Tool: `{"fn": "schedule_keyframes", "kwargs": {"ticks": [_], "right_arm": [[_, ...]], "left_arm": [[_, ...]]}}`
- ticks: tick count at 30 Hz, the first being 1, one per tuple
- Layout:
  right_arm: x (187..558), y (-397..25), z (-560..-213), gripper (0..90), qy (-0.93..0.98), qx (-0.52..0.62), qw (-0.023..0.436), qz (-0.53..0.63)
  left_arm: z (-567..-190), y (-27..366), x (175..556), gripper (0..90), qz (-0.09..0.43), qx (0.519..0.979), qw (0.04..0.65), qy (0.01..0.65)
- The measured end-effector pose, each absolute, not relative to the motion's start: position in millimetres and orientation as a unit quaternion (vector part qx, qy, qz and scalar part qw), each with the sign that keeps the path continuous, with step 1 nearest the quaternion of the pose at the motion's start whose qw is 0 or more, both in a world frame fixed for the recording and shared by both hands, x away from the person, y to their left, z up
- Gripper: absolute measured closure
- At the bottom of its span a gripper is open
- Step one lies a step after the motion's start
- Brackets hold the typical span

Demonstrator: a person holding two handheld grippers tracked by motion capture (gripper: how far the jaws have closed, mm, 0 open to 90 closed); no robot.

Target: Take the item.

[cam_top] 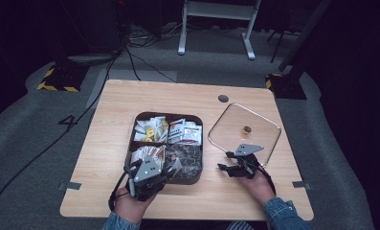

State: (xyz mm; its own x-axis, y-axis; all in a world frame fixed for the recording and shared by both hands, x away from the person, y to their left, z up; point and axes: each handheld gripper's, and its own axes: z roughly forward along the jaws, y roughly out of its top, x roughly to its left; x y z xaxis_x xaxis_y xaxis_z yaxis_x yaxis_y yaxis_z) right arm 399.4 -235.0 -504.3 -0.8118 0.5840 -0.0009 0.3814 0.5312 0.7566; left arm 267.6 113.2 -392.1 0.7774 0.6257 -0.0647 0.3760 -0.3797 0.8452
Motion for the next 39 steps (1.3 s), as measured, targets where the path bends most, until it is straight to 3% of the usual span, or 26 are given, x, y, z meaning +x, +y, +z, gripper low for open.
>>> {"fn": "schedule_keyframes", "kwargs": {"ticks": [23, 32, 39], "right_arm": [[399.4, -234.9, -504.3, 35.5, 0.865, 0.280, 0.127, 0.396], [399.4, -235.0, -504.3, 35.4, 0.866, 0.277, 0.128, 0.396], [399.4, -235.0, -504.3, 35.4, 0.866, 0.277, 0.128, 0.396]], "left_arm": [[-433.5, 64.2, 270.0, 86.3, 0.081, 0.869, 0.412, 0.262], [-456.1, 47.8, 270.4, 86.2, 0.092, 0.895, 0.357, 0.252], [-458.5, 48.7, 272.1, 86.0, 0.087, 0.897, 0.350, 0.256]]}}
